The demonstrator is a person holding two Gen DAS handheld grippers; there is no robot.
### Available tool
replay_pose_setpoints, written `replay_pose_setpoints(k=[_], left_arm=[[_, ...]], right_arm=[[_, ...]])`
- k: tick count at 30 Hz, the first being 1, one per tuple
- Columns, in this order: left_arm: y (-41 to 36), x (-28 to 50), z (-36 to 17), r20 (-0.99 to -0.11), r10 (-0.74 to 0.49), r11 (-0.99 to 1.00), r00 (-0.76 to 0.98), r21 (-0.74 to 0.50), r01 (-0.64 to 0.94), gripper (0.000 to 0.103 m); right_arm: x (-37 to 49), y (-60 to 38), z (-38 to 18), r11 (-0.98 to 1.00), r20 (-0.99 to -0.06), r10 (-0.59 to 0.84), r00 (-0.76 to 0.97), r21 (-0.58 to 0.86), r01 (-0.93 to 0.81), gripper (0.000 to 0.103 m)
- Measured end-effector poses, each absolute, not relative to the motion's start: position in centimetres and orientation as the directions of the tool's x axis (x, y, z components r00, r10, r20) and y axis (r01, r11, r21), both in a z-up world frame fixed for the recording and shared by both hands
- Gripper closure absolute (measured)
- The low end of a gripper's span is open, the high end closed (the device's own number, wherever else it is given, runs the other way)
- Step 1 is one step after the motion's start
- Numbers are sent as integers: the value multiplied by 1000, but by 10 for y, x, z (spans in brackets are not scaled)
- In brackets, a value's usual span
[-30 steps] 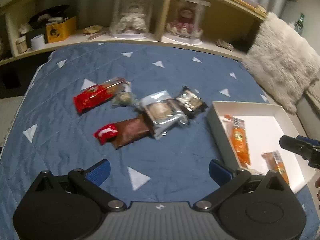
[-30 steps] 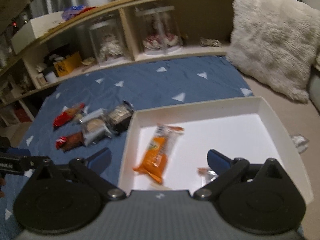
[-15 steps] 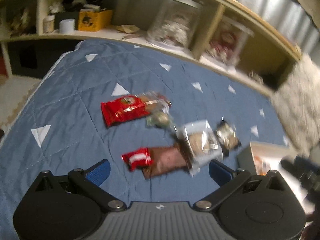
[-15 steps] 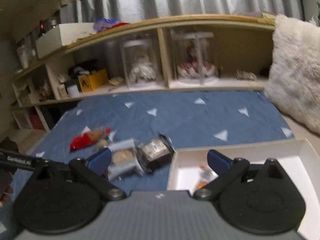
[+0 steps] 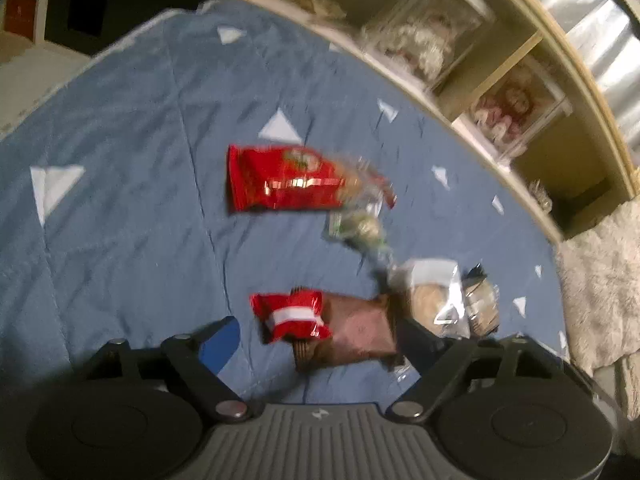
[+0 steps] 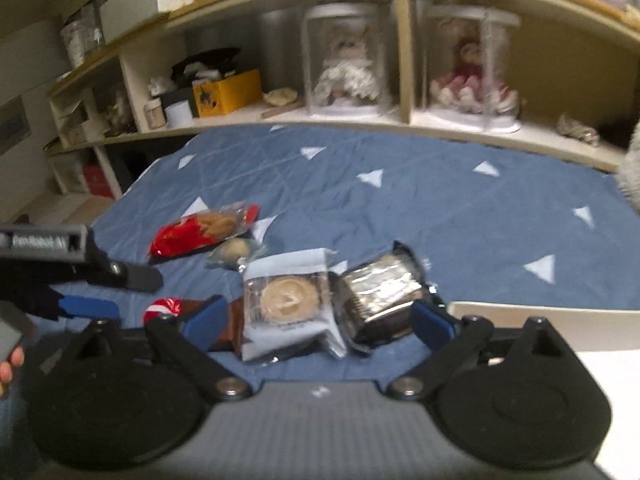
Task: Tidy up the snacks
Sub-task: 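Grasp the small red candy with the left tool while the right tool grasps the clear cookie packet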
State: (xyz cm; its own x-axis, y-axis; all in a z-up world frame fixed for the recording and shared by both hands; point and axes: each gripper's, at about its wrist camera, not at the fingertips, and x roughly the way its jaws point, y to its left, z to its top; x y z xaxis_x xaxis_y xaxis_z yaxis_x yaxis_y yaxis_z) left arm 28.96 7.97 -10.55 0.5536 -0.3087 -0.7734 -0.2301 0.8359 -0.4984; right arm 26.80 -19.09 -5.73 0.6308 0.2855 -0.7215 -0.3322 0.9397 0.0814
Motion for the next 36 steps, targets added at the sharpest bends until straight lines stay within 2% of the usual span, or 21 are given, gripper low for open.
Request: replay_pose_setpoints(k=[5, 9, 17, 19, 22, 23, 27, 36], left_arm=[[77, 291, -115, -778, -303, 832, 550, -497, -244, 22], [79, 288, -118, -764, -258, 818, 591, -498, -288, 34], [77, 289, -122, -759, -233, 815, 608, -493, -303, 38], [75, 290, -121, -764, -222, 825, 606, -479, -301, 44], [77, 289, -122, -769, -204, 827, 605, -467, -314, 56], [78, 289, -122, -771, -201, 825, 604, -466, -320, 60], [79, 288, -121, -775, -206, 826, 598, -465, -318, 63], [67, 275, -116, -804, -244, 860, 543, -438, -262, 64]], right_arm=[[284, -178, -72, 929, -736, 318, 597, 116, -353, 12], [295, -169, -80, 915, -744, 341, 575, 123, -384, 13], [305, -159, -97, 905, -764, 340, 549, 106, -412, 13], [304, -153, -103, 894, -783, 343, 519, 102, -436, 13], [299, -148, -106, 894, -790, 316, 526, 62, -444, 21], [299, -150, -105, 901, -789, 309, 531, 64, -429, 30], [303, -161, -100, 917, -797, 319, 513, 124, -379, 32], [277, -161, -91, 923, -833, 298, 465, 127, -364, 32]])
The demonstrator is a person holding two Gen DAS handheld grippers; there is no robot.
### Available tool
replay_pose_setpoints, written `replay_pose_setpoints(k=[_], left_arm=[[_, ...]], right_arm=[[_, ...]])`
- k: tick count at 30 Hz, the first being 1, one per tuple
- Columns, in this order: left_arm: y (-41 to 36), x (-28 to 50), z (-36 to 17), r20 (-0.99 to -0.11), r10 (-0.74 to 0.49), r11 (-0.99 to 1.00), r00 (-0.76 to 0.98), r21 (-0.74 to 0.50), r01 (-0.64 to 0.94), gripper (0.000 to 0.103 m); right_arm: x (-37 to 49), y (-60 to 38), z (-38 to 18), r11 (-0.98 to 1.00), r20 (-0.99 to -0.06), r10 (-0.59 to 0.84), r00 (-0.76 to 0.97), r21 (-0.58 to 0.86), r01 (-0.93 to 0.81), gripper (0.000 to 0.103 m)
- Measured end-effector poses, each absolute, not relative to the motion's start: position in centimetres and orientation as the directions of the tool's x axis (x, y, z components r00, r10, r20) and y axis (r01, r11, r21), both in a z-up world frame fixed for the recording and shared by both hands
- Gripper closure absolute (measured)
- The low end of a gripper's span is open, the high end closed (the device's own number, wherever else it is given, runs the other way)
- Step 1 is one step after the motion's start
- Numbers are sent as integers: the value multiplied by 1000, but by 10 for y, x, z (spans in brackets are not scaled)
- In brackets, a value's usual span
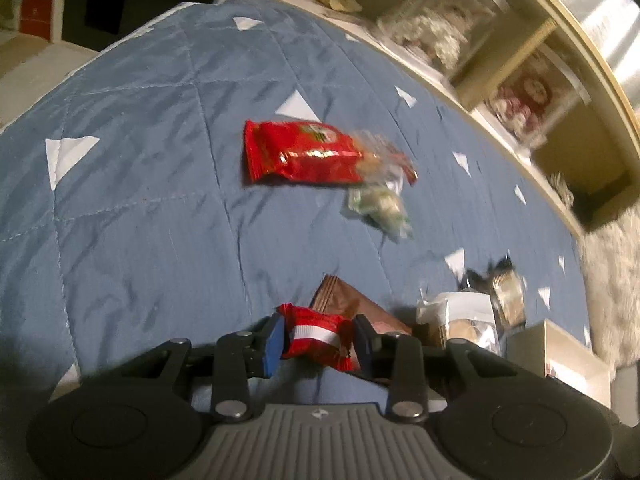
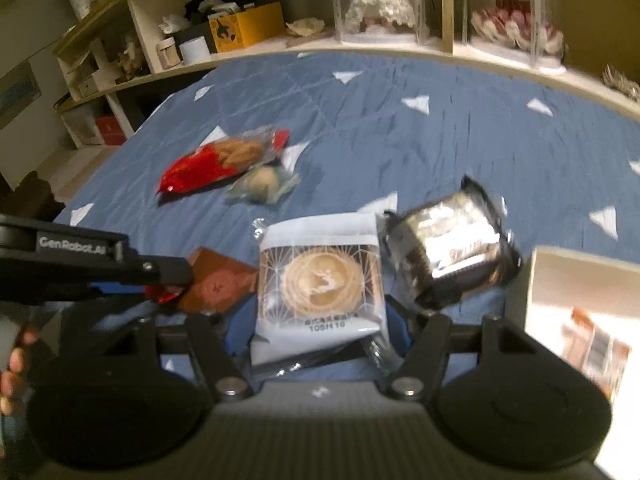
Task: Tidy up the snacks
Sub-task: 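Grasp the small red candy with the left tool while the right tool grasps the clear cookie packet, then lift both held snacks and carry them toward the white tray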
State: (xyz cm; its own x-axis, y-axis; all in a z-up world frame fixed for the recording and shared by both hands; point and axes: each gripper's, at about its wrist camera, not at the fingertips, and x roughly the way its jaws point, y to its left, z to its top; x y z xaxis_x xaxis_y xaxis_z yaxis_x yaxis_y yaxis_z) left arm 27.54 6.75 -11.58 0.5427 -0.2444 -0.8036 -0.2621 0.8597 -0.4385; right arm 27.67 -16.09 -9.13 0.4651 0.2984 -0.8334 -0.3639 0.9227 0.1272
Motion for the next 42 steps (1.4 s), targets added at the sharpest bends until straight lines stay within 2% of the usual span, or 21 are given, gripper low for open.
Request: replay_pose_setpoints(k=[5, 13, 19, 24, 32, 40, 42], left_arm=[[60, 263, -113, -828, -247, 899, 504, -390, -201, 65], [31, 237, -105, -883, -205, 976, 423, -219, 15, 64], [13, 221, -103, -901, -171, 985, 398, -142, 102, 63], [9, 220, -107, -905, -160, 986, 394, -131, 99, 59], [5, 218, -107, -906, -152, 986, 394, -114, 118, 59], [17, 218, -106, -895, -180, 983, 407, -180, 39, 63], [19, 217, -105, -894, -180, 982, 411, -185, 27, 63]], right_arm=[[258, -164, -88, 933, -858, 274, 436, 126, -338, 32], [224, -178, -78, 938, -892, 262, 369, 146, -314, 32], [199, -177, -76, 930, -913, 267, 309, 159, -333, 30], [200, -169, -75, 925, -901, 257, 349, 125, -359, 22], [205, -166, -88, 916, -910, 240, 338, 97, -390, 22], [210, -165, -92, 915, -905, 237, 352, 87, -395, 22], [210, -166, -91, 916, -902, 239, 360, 86, -392, 28]])
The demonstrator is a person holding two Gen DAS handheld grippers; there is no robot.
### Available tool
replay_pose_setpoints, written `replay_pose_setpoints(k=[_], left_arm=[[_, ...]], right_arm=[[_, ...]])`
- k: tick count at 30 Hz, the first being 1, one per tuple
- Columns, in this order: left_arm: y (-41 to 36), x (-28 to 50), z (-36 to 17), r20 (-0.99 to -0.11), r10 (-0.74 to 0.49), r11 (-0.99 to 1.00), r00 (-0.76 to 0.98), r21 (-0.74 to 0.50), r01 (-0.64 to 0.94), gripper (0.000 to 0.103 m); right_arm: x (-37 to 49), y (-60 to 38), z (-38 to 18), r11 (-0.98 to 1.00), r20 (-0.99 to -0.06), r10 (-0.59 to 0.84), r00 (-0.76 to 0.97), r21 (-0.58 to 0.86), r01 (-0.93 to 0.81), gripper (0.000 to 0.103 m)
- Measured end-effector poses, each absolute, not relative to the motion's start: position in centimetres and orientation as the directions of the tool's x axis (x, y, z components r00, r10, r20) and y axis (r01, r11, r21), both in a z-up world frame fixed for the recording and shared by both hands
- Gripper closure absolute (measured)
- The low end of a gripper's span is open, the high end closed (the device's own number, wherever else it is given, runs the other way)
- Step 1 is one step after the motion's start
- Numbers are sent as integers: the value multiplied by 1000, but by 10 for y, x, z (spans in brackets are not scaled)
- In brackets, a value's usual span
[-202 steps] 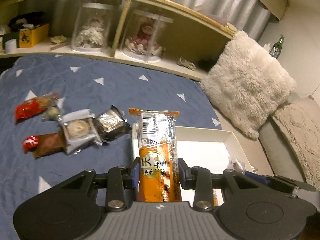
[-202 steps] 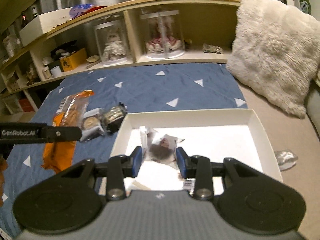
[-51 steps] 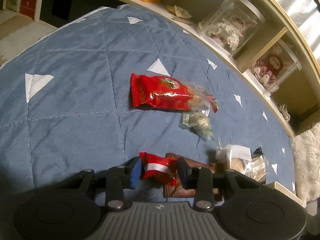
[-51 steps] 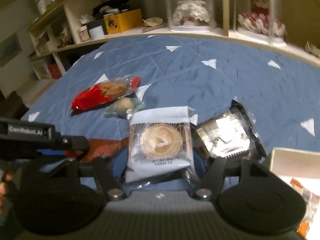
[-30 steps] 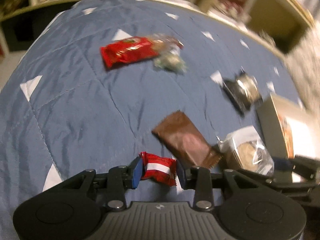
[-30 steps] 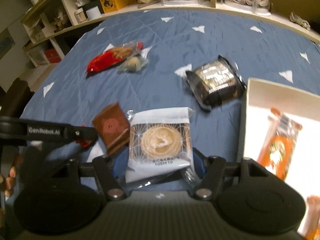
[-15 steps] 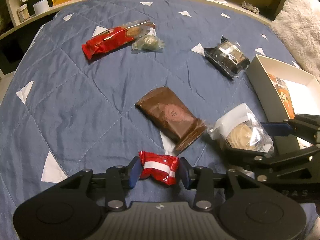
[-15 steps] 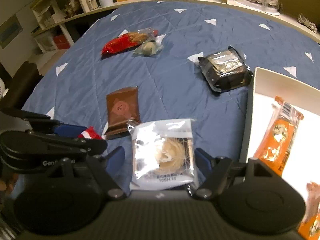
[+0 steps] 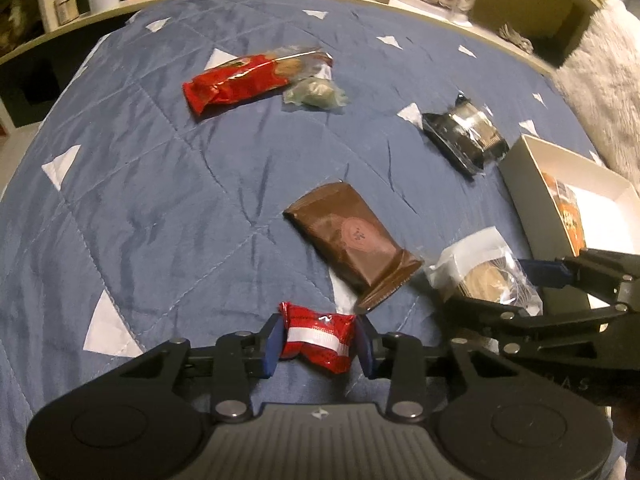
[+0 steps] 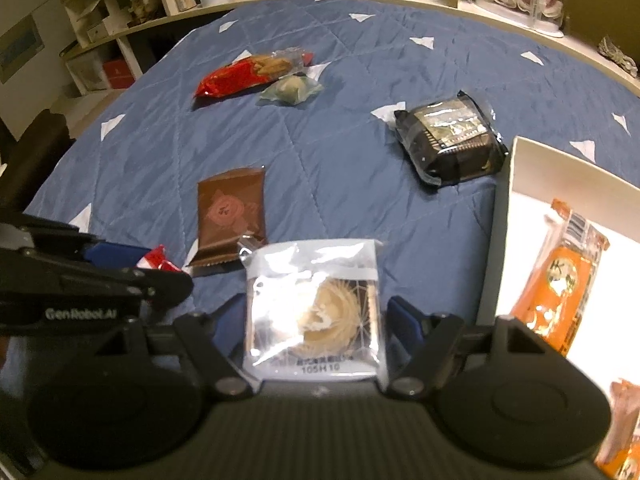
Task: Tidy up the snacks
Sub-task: 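Lift both held snacks and carry them toward the white tray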
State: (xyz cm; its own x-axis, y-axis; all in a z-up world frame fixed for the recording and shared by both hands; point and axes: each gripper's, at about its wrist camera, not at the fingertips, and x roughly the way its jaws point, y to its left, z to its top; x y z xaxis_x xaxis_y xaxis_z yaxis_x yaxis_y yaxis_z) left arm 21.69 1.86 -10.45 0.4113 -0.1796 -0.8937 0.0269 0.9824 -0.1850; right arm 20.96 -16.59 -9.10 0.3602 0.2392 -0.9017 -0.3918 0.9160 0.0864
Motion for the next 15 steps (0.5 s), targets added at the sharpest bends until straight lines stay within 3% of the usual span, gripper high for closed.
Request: replay_pose_setpoints(k=[15], left_arm=[[21, 204, -65, -825, -204, 970, 527, -242, -4, 64]], right_arm=[[200, -170, -56, 920, -861, 263, 436, 87, -383, 33]])
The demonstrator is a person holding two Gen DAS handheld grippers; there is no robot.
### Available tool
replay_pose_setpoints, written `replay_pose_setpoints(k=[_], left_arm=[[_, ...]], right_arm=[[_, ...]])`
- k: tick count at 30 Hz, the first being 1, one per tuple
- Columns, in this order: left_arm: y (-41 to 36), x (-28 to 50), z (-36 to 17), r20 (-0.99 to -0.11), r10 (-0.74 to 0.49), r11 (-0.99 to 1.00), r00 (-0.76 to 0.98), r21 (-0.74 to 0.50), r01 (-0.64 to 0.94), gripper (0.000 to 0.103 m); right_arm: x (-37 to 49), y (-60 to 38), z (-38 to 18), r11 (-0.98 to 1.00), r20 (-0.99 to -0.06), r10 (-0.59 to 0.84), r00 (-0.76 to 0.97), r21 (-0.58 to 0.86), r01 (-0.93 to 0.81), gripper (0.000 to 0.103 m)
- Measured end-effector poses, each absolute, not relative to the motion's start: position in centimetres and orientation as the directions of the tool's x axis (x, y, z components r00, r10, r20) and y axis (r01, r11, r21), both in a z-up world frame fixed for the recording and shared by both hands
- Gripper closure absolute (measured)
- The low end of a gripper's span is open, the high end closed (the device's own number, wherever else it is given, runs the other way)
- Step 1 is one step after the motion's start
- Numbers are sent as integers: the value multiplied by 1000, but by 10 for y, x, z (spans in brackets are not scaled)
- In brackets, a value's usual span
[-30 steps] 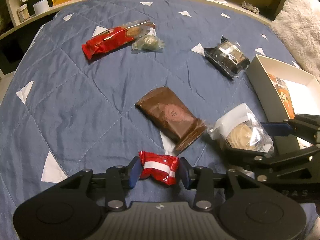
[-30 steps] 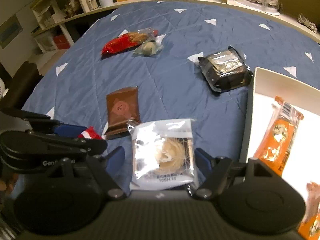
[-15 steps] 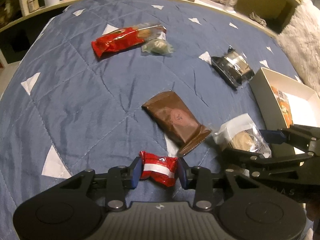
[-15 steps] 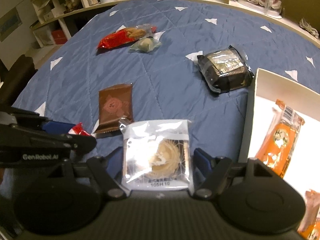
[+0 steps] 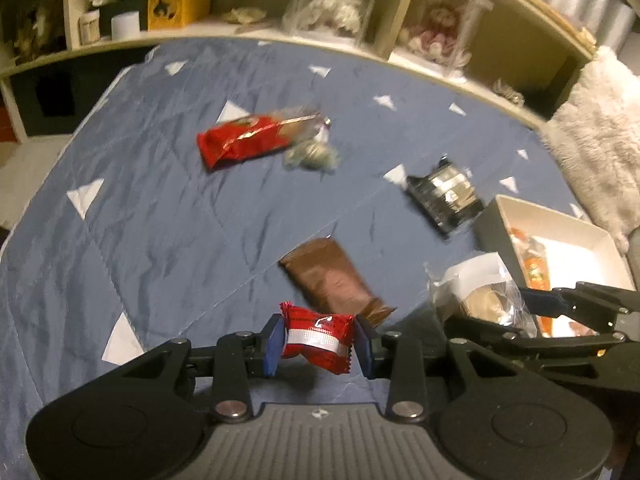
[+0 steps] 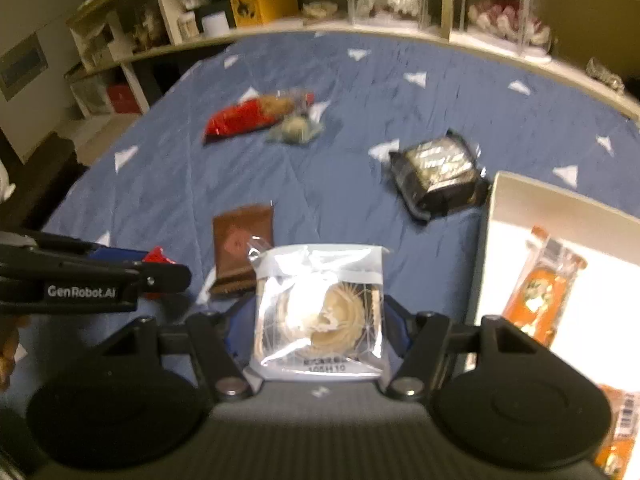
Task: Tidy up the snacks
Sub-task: 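Lift both held snacks and carry them toward the white tray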
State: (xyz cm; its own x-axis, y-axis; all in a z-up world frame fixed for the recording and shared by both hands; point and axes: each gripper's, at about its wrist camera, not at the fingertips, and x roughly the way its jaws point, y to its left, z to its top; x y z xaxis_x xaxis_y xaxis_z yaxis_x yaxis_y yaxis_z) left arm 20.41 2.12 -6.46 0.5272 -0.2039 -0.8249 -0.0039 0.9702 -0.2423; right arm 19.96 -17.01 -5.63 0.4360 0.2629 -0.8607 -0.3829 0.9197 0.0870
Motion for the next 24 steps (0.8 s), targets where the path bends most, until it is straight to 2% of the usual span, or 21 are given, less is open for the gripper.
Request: replay_pose_setpoints(k=[8, 24], left_arm=[[6, 198, -42, -777, -270, 953, 569, -299, 43, 64], [-60, 174, -1, -700, -385, 916, 601, -367, 159, 64]], right_arm=[[190, -194, -17, 936, -818, 269, 507, 98, -339, 33], [146, -289, 26, 981, -793, 138, 593, 25, -194, 32]])
